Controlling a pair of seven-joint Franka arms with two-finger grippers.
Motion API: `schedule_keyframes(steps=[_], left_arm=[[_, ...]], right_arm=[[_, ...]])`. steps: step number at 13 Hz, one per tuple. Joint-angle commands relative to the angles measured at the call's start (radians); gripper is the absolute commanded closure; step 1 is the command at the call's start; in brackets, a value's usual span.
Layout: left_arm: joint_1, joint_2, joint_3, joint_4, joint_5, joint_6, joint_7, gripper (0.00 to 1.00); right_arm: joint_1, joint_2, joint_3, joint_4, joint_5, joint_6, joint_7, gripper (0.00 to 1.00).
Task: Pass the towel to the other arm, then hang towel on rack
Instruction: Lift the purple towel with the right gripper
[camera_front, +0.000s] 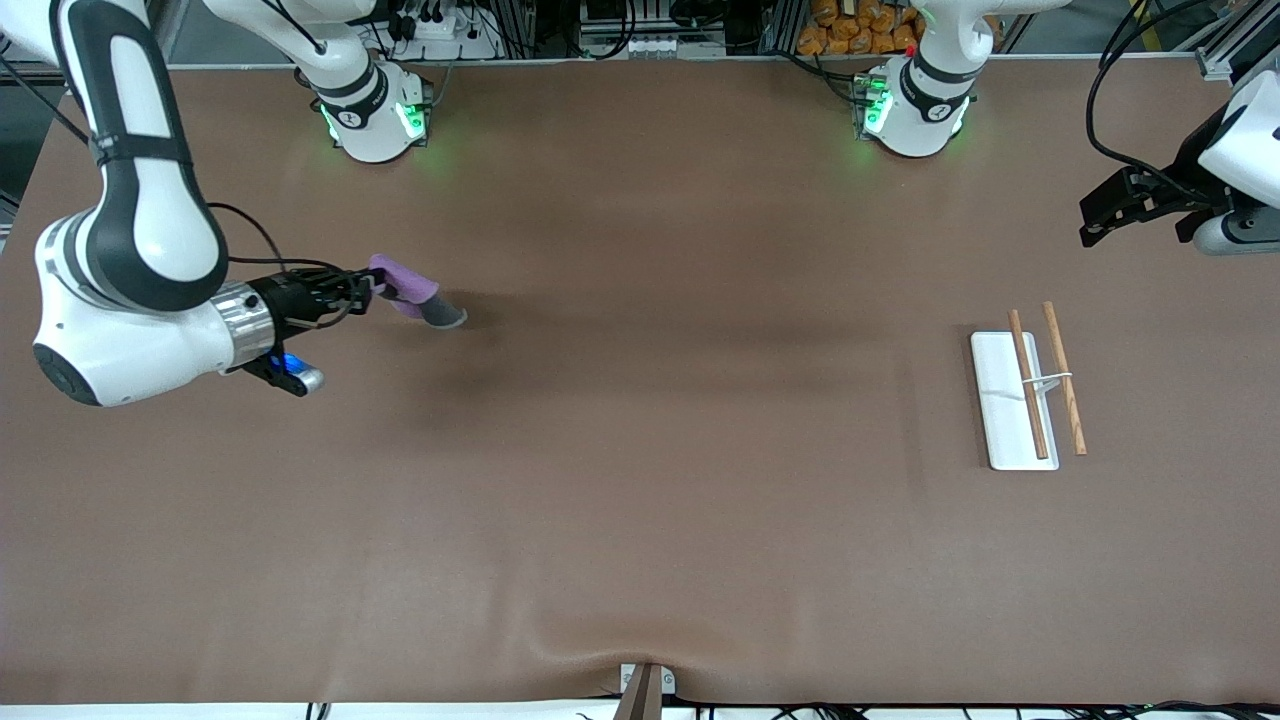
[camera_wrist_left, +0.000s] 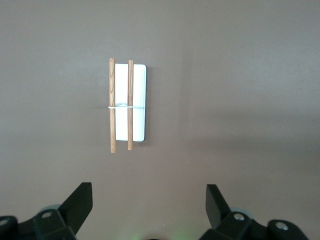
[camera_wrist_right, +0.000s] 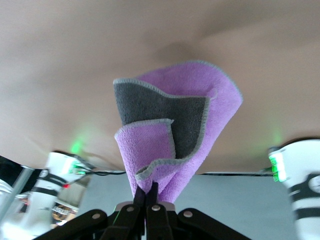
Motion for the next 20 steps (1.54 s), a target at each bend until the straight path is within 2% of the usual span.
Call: schedule_keyframes(steps=[1, 5, 10, 12, 14, 18, 20], left_arm=[[0.005, 0.008, 0.001, 0.006, -0.016, -0.001, 0.019, 0.00], [-0.002, 0.035, -0.005, 0.007, -0.019, 0.022, 0.001, 0.00], [-0.010, 0.095, -0.008, 0.007, -0.078, 0.106, -0.007, 0.00], [-0.031, 0.126, -0.034, 0.007, -0.075, 0.152, -0.097, 0.00], [-0.053, 0.161, -0.063, 0.007, -0.066, 0.198, -0.213, 0.00], [-0.093, 0.201, -0.071, 0.009, -0.075, 0.240, -0.338, 0.00], [-0.114, 0.216, -0.071, 0.010, -0.076, 0.250, -0.404, 0.00]], right_arm=[[0.062, 0.005, -0.005, 0.068, 0.064, -0.005, 0.154, 1.00], [0.117, 0.006, -0.005, 0.093, 0.238, 0.108, 0.320, 1.00], [0.243, 0.017, -0.005, 0.130, 0.301, 0.307, 0.496, 1.00], [0.284, 0.020, -0.005, 0.133, 0.331, 0.401, 0.551, 1.00], [0.323, 0.028, -0.005, 0.133, 0.399, 0.510, 0.601, 1.00], [0.393, 0.051, -0.005, 0.133, 0.499, 0.696, 0.654, 1.00], [0.419, 0.061, -0.005, 0.133, 0.580, 0.785, 0.665, 1.00]])
